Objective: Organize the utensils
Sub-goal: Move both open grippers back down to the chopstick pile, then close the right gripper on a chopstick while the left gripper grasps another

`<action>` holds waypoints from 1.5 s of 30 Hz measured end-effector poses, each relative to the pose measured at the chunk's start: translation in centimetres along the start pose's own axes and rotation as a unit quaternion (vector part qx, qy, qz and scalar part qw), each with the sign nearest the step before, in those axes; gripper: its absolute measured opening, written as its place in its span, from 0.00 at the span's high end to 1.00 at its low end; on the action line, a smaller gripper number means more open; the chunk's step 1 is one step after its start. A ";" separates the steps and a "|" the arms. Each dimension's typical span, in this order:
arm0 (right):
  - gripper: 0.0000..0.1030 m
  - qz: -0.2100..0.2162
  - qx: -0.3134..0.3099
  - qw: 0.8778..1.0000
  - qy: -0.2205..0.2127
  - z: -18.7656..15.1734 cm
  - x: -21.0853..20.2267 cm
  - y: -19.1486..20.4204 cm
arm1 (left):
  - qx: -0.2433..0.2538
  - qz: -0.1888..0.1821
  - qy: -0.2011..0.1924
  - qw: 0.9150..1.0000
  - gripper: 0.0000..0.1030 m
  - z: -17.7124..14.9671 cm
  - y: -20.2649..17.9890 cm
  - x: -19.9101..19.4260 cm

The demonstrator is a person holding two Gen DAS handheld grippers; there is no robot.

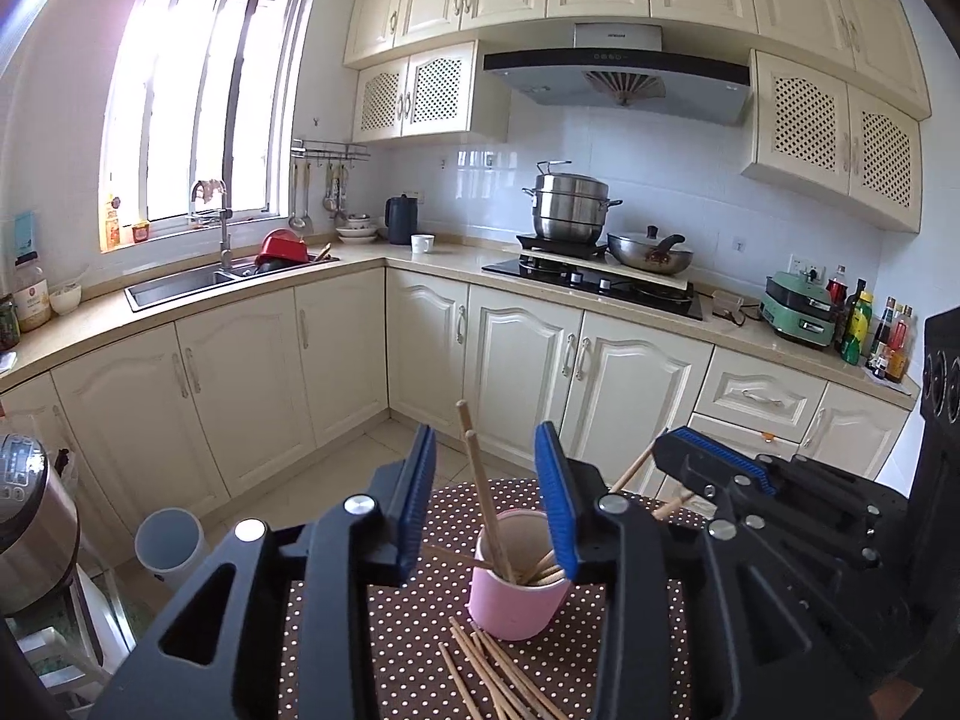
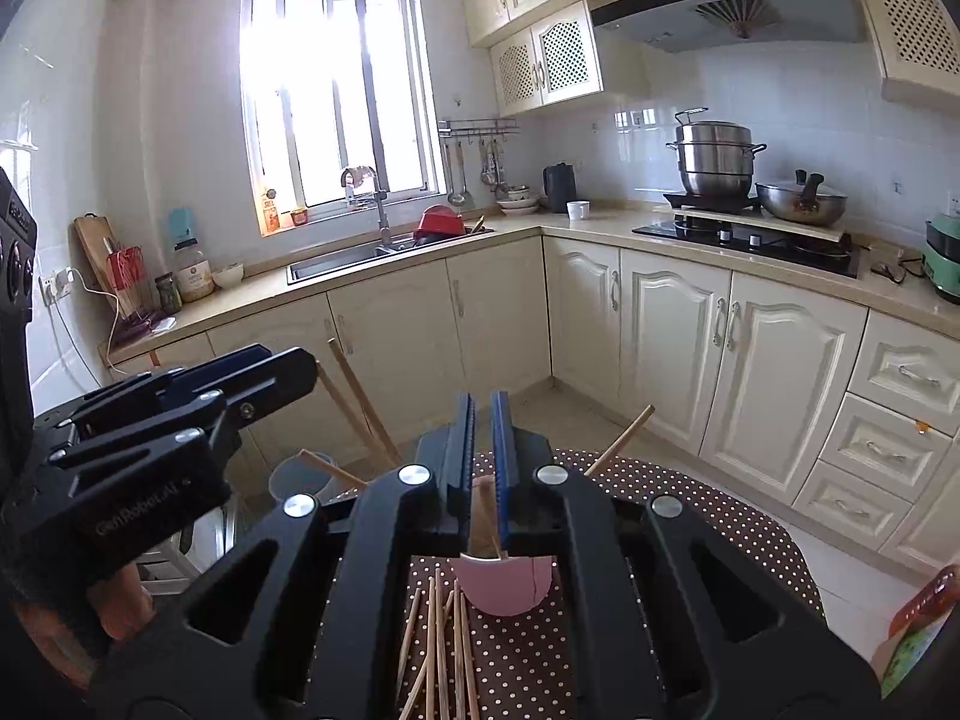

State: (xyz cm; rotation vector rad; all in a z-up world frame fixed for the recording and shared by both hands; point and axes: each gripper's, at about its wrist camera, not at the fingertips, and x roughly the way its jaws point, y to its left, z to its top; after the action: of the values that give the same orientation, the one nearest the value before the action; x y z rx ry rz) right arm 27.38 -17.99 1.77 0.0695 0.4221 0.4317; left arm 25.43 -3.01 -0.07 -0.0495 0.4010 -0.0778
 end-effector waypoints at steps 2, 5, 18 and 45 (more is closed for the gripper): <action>0.93 0.001 0.004 1.000 -0.001 -0.1 -0.5 0.1 | -0.002 0.004 -0.001 1.000 0.67 -0.1 0.5 -0.7; 0.93 0.001 0.007 1.000 -0.002 -0.3 -1.4 0.0 | -0.005 0.011 -0.002 1.000 0.66 -0.4 1.1 -1.8; 0.93 -0.005 0.006 1.000 0.003 -2.9 -5.1 0.7 | 0.002 0.024 0.019 1.000 0.61 -3.7 2.5 -5.8; 0.93 -0.002 0.037 0.986 0.163 -14.9 1.8 -2.7 | 0.001 0.005 0.288 0.958 0.60 -17.5 2.1 7.7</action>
State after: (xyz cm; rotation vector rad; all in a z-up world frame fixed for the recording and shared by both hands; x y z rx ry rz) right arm 23.79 -20.04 -12.91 0.0702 0.7617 0.4251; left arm 25.75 -2.19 -19.29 -0.0211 0.9845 -0.0813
